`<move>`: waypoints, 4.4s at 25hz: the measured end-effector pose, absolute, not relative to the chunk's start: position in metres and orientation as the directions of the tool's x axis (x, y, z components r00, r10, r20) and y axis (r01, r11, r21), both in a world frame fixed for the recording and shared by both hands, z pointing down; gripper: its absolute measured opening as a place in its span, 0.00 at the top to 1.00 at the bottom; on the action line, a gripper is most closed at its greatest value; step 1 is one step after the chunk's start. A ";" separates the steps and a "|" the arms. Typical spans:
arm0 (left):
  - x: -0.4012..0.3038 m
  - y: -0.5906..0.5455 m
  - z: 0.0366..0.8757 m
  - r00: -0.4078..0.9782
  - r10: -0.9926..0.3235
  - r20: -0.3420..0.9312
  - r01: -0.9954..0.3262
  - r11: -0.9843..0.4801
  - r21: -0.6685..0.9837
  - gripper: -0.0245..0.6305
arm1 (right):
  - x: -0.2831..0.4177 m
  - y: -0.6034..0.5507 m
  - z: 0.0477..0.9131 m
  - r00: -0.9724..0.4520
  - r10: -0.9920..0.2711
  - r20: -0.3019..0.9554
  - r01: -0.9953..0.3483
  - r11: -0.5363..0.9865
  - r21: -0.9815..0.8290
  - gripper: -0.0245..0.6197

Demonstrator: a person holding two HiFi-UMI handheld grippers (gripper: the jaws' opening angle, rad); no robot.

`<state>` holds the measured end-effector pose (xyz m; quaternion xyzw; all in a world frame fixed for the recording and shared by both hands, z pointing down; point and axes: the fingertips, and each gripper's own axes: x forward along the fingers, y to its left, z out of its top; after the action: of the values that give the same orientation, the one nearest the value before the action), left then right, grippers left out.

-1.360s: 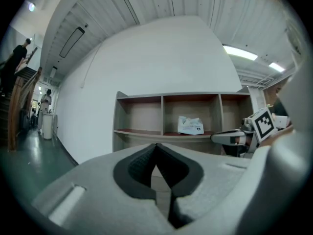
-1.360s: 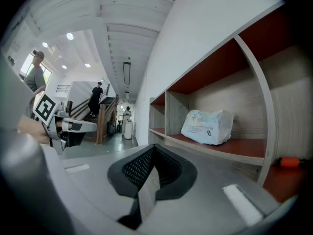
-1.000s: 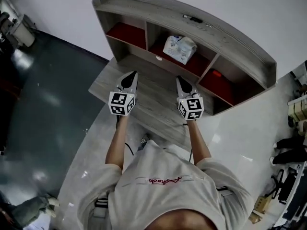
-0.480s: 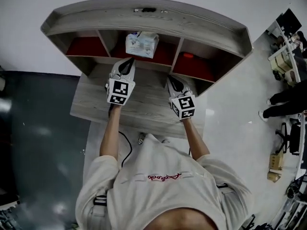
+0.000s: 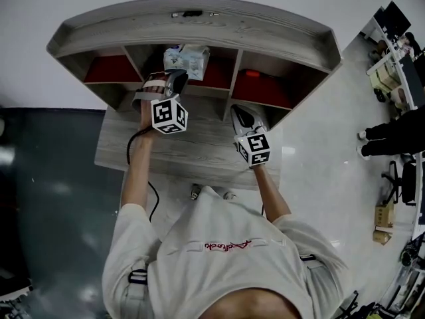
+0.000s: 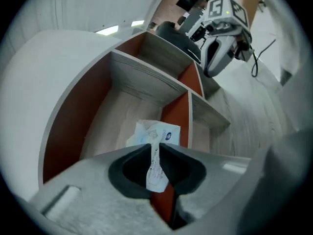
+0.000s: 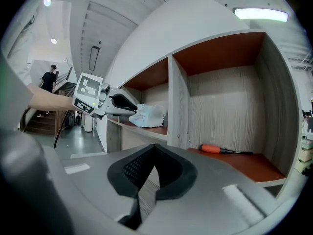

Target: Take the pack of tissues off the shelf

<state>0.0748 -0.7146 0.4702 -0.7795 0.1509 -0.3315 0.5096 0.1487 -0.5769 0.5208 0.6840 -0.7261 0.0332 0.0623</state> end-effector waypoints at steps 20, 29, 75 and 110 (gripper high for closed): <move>0.102 -0.741 0.496 0.633 -0.640 0.435 0.281 -0.333 -0.900 0.95 | 0.173 -0.569 0.521 -0.014 -0.990 0.137 -0.999 0.020 0.041 0.95; 0.093 -0.733 0.478 0.667 -0.667 0.332 0.111 -0.351 -0.930 0.96 | 0.173 -0.569 0.523 -0.033 -0.990 0.137 -0.999 0.038 0.035 0.95; -0.180 -0.573 0.453 0.299 -0.954 0.031 -0.876 -0.287 -0.387 0.96 | -0.033 -0.591 0.494 -0.632 -0.774 0.051 -0.771 0.634 0.070 0.95; -0.191 -0.494 0.484 0.155 -0.986 0.061 -0.924 -0.166 -0.343 0.96 | -0.043 -0.537 0.501 -0.712 -0.700 0.060 -0.696 0.714 0.074 0.95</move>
<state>-0.1906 -0.4936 0.4836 -0.7514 0.6356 -0.1363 0.1129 -0.0430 -0.5369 0.5010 0.3772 -0.9249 -0.0229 0.0417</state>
